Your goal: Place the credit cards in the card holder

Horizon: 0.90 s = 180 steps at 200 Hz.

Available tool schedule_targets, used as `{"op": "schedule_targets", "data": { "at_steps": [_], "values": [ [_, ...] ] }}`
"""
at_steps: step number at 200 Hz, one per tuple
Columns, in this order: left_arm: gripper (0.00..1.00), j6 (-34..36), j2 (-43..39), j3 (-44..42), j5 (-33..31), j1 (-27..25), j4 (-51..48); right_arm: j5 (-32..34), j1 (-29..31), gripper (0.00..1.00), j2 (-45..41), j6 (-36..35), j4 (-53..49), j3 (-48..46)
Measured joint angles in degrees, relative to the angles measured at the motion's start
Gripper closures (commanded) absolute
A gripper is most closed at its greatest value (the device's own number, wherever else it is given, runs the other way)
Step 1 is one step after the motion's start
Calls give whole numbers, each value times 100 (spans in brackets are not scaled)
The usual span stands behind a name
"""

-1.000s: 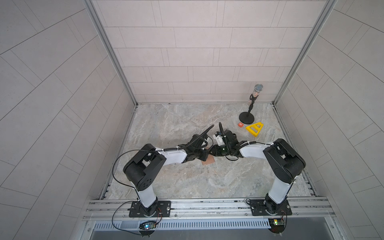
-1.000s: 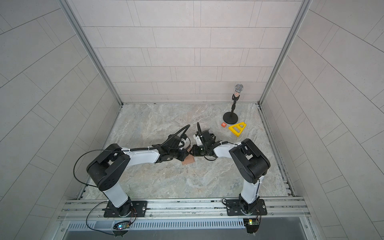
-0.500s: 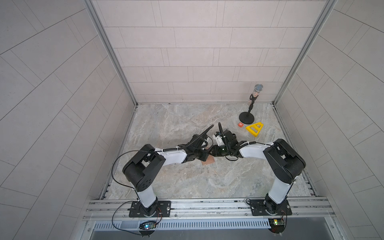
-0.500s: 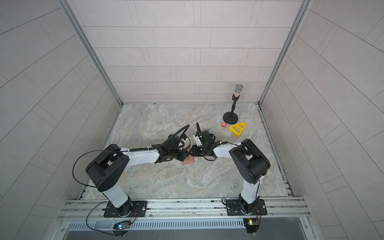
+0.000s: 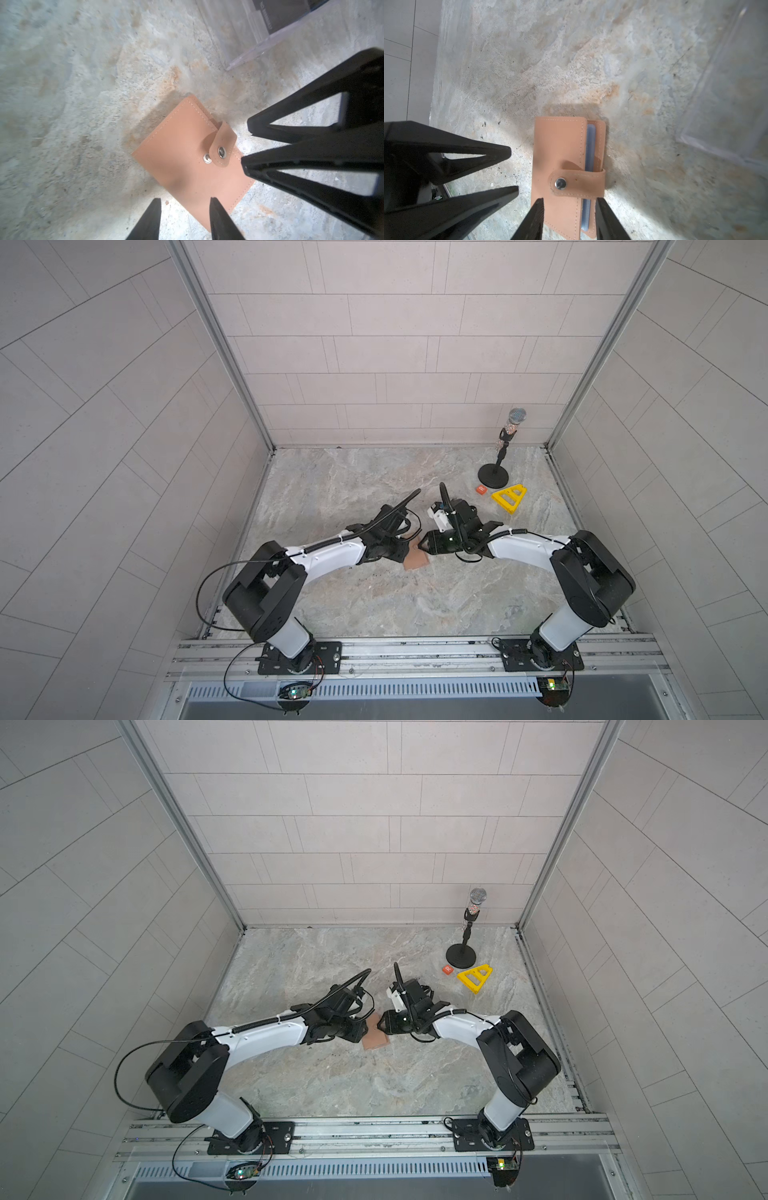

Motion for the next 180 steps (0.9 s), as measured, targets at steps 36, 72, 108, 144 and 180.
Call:
{"op": "schedule_targets", "data": {
  "at_steps": [36, 72, 108, 144, 180],
  "values": [
    [56, -4, -223, -57, -155, 72, 2, 61, 0, 59, 0, -15, -70, 0],
    [58, -26, -125, -109, -201, 114, -22, 195, -17, 63, 2, -13, -87, 0],
    [58, -52, 330, -109, 57, 122, 24, 258, -87, 63, 125, -13, -79, 9],
    [58, -70, 538, -90, 195, 122, 76, 245, -122, 63, 435, -15, -76, 24],
    [58, -92, 800, 70, 269, 125, 101, 164, -127, 63, 496, -15, 7, 59]
  ]
}}
